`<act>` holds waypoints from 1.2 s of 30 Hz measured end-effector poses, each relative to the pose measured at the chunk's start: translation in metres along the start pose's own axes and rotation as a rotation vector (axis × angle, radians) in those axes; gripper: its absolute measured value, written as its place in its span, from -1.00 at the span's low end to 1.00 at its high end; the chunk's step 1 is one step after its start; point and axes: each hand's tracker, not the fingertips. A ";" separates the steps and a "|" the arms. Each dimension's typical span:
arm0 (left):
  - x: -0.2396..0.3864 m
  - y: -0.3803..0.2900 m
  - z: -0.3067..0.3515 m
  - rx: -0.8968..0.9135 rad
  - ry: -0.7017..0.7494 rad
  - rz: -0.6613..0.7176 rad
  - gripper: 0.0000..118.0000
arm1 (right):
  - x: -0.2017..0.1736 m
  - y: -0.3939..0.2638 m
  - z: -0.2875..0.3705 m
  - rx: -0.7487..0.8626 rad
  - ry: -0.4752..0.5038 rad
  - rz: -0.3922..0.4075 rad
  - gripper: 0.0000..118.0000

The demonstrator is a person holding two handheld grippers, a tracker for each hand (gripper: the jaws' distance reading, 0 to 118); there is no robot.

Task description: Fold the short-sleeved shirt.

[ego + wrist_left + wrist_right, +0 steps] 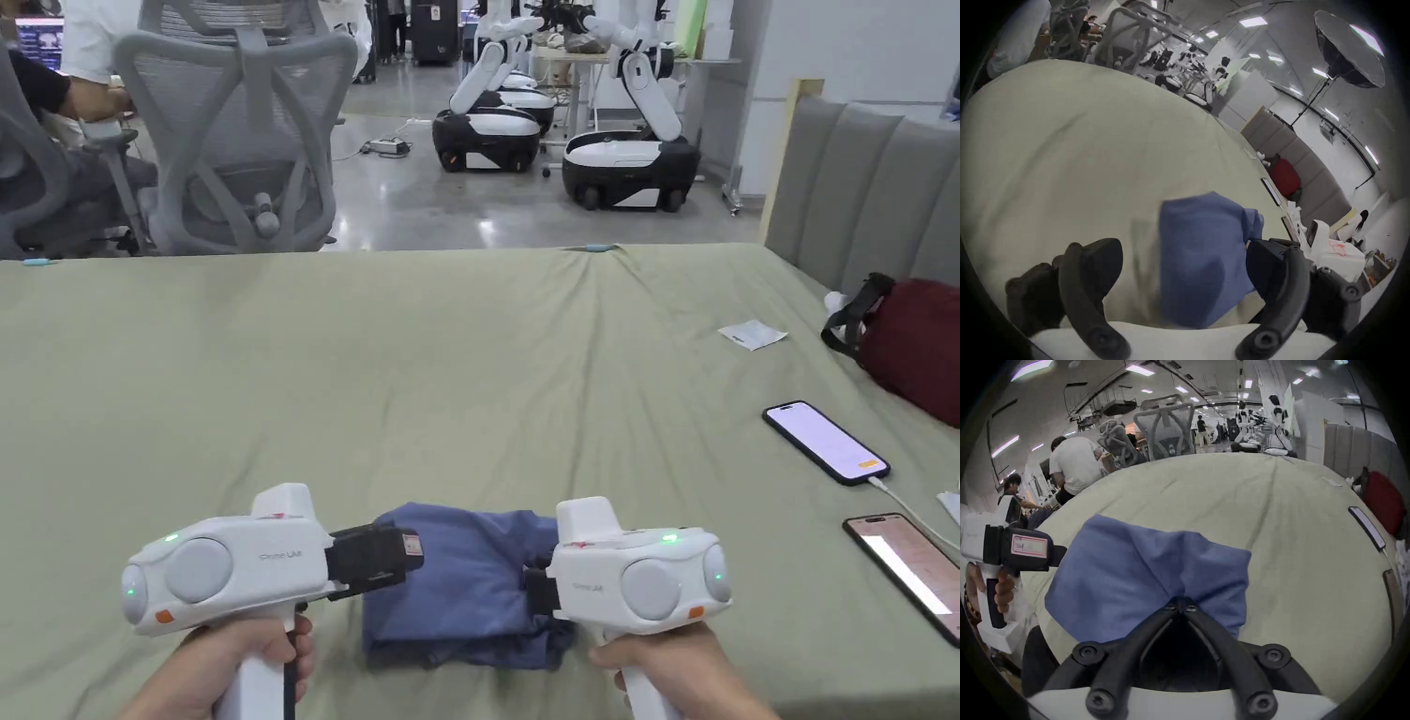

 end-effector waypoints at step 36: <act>-0.421 0.107 0.274 0.138 0.508 0.055 -0.41 | -0.331 0.147 -0.124 0.572 0.058 0.231 -1.00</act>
